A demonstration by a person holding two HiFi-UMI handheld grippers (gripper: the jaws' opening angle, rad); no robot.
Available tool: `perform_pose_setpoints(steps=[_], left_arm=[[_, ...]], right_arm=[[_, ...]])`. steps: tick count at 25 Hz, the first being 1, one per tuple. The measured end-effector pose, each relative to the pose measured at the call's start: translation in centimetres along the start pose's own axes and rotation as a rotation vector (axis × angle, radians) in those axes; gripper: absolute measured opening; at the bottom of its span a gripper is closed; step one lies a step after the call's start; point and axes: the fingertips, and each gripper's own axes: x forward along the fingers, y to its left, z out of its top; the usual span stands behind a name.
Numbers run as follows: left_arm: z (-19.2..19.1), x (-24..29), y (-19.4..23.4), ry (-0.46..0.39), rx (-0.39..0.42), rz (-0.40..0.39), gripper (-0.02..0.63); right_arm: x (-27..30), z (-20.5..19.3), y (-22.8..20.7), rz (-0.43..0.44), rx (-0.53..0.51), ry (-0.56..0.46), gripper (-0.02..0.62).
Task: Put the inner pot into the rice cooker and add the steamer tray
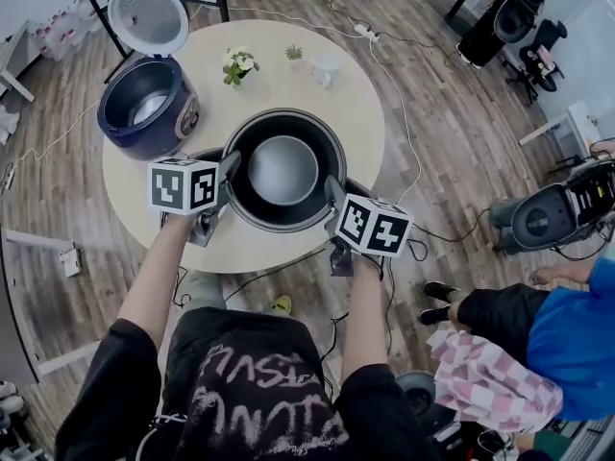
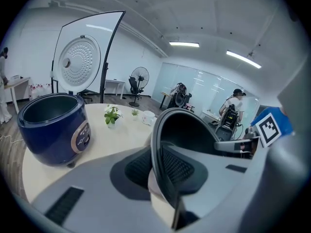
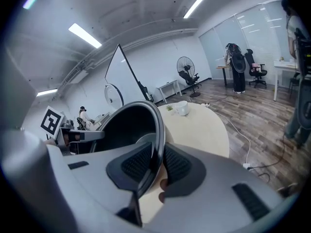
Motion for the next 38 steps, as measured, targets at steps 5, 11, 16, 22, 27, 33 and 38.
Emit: perform_pose_setpoints(steps=[5,11,16,22,27,33,38], left_arm=[[1.7,-1.0,1.2,-0.023,0.019,-0.054,0.074],[3.6,-3.0,5.1,-0.055,0.042,-0.096,0.072],[5.4,-5.0,8.2,-0.104,0.042,-0.153,0.072],[7.9,-7.6,12.4,-0.148,0.050,-0.212,0.072],[9.9,-11.0,16.8,-0.169,0.072,-0.253,0.072],[11.8,-14.1,21.5,-0.196,0.073,-0.287,0.072],[13.3,-16.1,24.3,-0.218,0.074,-0.301,0.072]], right_arm=[[0.1,0.9,2.2,-0.030,0.005,-0.029,0.080],[0.9,1.9,6.8,-0.085,-0.005,-0.086,0.080],[1.5,3.4,11.0,-0.136,-0.031,-0.137,0.077],[2.6,5.0,16.4,-0.188,-0.055,-0.191,0.076],[3.7,5.7,22.5,-0.214,-0.065,-0.223,0.077],[5.2,6.5,28.4,-0.241,-0.081,-0.260,0.077],[6.2,7.6,32.1,-0.248,-0.103,-0.274,0.077]])
